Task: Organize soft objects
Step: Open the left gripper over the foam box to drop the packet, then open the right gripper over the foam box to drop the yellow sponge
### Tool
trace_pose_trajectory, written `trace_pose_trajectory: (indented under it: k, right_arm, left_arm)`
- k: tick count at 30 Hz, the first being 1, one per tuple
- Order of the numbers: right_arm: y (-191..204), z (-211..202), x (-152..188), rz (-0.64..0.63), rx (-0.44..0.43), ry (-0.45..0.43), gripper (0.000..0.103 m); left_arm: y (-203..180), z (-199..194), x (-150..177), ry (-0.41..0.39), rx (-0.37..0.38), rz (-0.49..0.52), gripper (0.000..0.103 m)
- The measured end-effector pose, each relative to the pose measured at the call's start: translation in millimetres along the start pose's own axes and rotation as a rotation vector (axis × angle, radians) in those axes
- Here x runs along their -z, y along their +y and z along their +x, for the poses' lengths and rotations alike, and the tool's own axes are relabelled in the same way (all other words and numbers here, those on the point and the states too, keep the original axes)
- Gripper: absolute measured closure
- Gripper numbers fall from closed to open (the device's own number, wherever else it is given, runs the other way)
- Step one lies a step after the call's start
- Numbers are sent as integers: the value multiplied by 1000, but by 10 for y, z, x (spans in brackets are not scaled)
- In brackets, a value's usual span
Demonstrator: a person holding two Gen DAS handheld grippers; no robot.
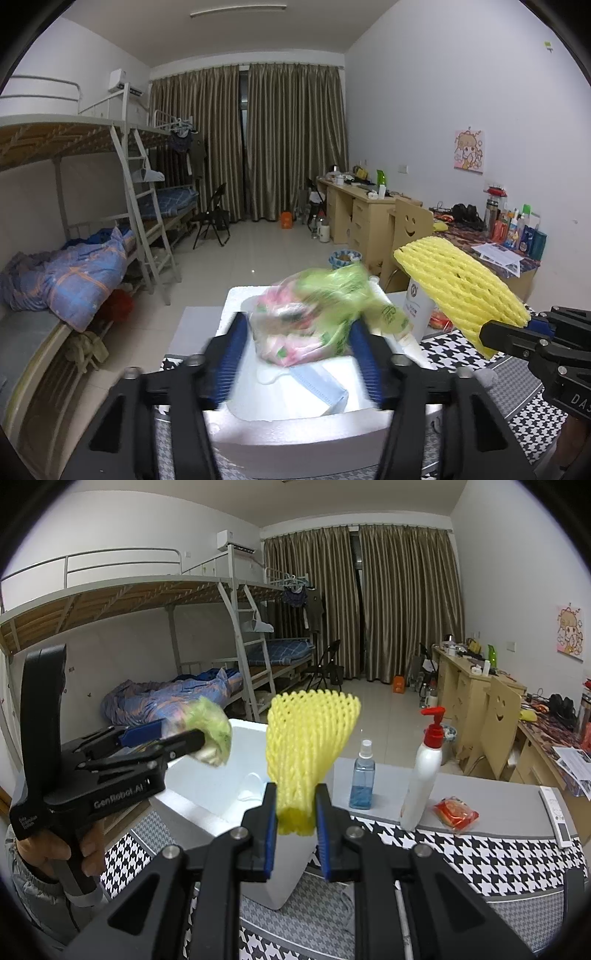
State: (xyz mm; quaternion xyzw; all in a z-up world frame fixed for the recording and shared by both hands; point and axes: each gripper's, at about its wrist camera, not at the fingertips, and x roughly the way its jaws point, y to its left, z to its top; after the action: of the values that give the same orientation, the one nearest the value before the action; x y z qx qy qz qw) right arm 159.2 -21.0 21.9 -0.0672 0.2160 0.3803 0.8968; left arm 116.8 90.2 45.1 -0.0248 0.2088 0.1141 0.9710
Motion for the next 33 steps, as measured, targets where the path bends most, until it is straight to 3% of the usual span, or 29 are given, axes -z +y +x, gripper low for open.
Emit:
trace_pose_trajectory:
  k: [9, 18, 33]
  right_arm:
    - [87, 73, -45, -16, 1, 10, 80]
    - [182, 161, -79, -36, -9, 15, 80]
    - [340, 314, -142, -58, -44, 33, 80]
  left_arm:
    - [143, -67, 13, -25, -26, -33, 8]
    - [269, -177, 56, -46, -57, -58, 1]
    - [407, -305, 151, -56, -98, -54, 1]
